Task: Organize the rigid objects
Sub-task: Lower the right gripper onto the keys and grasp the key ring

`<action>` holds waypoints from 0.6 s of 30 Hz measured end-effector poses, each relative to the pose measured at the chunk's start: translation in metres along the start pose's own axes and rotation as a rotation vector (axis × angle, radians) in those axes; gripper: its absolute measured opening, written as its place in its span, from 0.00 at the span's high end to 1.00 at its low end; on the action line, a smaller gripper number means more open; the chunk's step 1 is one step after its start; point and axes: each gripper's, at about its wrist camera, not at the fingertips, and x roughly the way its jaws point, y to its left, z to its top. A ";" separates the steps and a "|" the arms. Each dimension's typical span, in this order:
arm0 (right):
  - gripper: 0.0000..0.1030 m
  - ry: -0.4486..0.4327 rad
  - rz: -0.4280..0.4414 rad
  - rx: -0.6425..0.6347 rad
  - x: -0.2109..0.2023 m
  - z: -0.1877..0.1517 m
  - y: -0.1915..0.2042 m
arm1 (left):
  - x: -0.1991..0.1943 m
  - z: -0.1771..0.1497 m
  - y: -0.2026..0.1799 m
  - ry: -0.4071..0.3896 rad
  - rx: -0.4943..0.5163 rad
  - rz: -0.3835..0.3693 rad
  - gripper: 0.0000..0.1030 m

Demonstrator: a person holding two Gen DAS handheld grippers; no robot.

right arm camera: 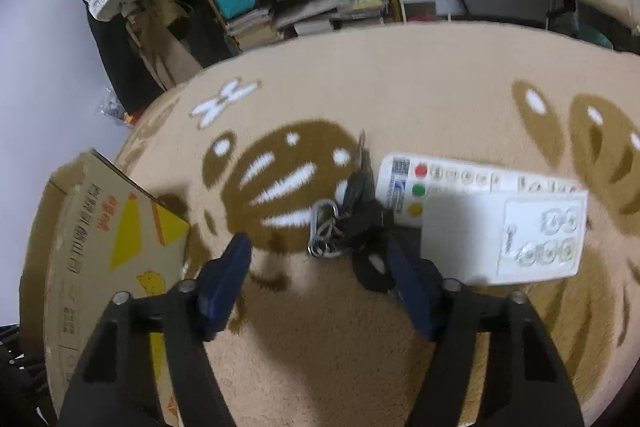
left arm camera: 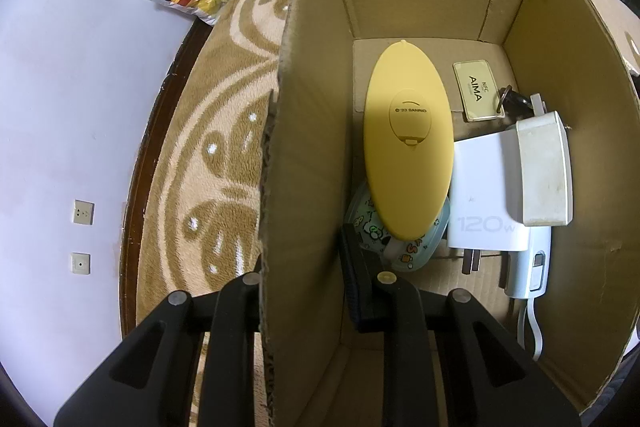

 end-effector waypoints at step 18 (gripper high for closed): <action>0.78 -0.025 -0.026 -0.004 0.018 0.011 -0.003 | 0.002 0.000 -0.001 0.001 0.006 0.004 0.79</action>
